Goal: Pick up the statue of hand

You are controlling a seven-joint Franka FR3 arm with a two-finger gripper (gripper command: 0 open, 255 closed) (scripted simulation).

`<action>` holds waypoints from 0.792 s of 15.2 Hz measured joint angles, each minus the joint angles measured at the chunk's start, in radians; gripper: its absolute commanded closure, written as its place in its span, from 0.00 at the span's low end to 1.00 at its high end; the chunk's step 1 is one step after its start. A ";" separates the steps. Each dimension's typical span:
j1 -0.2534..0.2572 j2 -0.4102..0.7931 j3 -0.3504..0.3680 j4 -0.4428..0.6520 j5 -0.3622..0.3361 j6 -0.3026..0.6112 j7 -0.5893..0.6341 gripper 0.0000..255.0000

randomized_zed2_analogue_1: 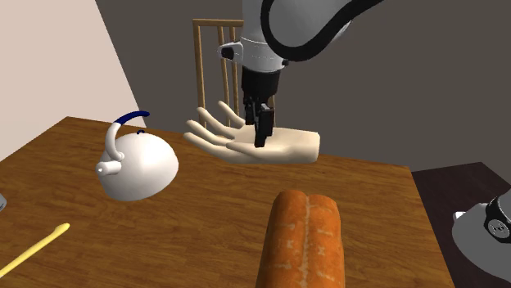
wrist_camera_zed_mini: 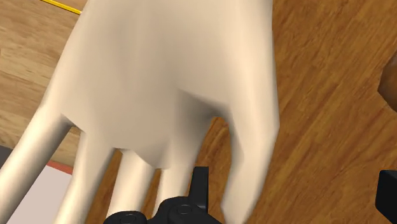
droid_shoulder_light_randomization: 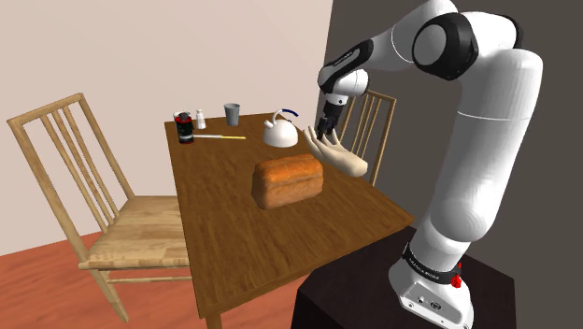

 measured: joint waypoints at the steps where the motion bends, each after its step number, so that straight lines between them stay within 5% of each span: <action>1: -0.007 0.019 0.001 0.016 0.015 -0.001 -0.015 0.00; 9: -0.027 0.100 0.020 0.008 0.081 0.074 -0.071 0.00; 10: -0.028 0.101 0.020 0.006 0.082 0.078 -0.073 1.00; 12: -0.027 0.102 0.021 0.004 0.084 0.080 -0.074 1.00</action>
